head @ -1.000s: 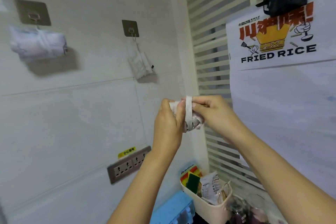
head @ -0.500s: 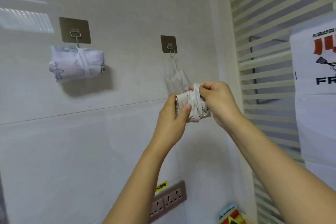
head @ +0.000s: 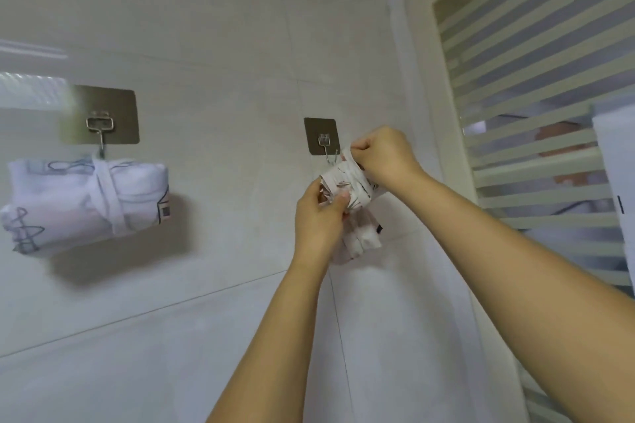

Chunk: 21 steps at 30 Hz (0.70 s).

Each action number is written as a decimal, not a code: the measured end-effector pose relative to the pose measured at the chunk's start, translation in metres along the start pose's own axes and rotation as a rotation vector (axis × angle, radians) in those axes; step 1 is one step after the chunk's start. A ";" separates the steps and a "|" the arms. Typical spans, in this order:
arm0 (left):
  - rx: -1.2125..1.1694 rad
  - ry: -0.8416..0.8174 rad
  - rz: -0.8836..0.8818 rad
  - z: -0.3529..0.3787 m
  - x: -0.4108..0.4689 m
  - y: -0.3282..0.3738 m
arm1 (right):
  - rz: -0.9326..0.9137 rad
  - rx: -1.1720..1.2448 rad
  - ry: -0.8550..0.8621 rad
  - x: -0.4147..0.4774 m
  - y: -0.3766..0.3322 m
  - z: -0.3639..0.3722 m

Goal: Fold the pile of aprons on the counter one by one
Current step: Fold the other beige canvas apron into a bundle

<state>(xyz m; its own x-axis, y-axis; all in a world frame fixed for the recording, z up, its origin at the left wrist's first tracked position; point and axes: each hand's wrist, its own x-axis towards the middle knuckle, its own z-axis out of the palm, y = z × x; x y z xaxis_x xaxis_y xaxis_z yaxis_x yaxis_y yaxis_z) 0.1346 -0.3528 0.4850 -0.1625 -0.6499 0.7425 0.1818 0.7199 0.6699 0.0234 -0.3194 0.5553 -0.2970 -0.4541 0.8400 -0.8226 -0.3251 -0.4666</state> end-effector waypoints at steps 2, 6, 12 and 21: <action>0.008 0.027 0.002 0.002 0.016 -0.001 | 0.046 -0.037 0.012 0.014 0.000 0.001; -0.044 0.086 -0.091 0.001 0.043 0.003 | 0.156 -0.064 -0.033 0.039 -0.003 0.006; -0.100 0.062 -0.157 -0.006 0.061 0.014 | 0.159 -0.218 -0.019 0.063 -0.015 0.018; -0.186 0.009 -0.300 -0.020 0.055 0.022 | 0.233 -0.473 -0.342 0.059 -0.040 -0.004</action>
<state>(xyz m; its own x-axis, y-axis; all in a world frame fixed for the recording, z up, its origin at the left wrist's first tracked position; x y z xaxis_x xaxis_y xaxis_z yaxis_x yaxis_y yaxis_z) 0.1487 -0.3773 0.5406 -0.2274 -0.8283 0.5120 0.3012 0.4402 0.8459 0.0365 -0.3300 0.6249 -0.3870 -0.7338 0.5584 -0.9036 0.1812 -0.3881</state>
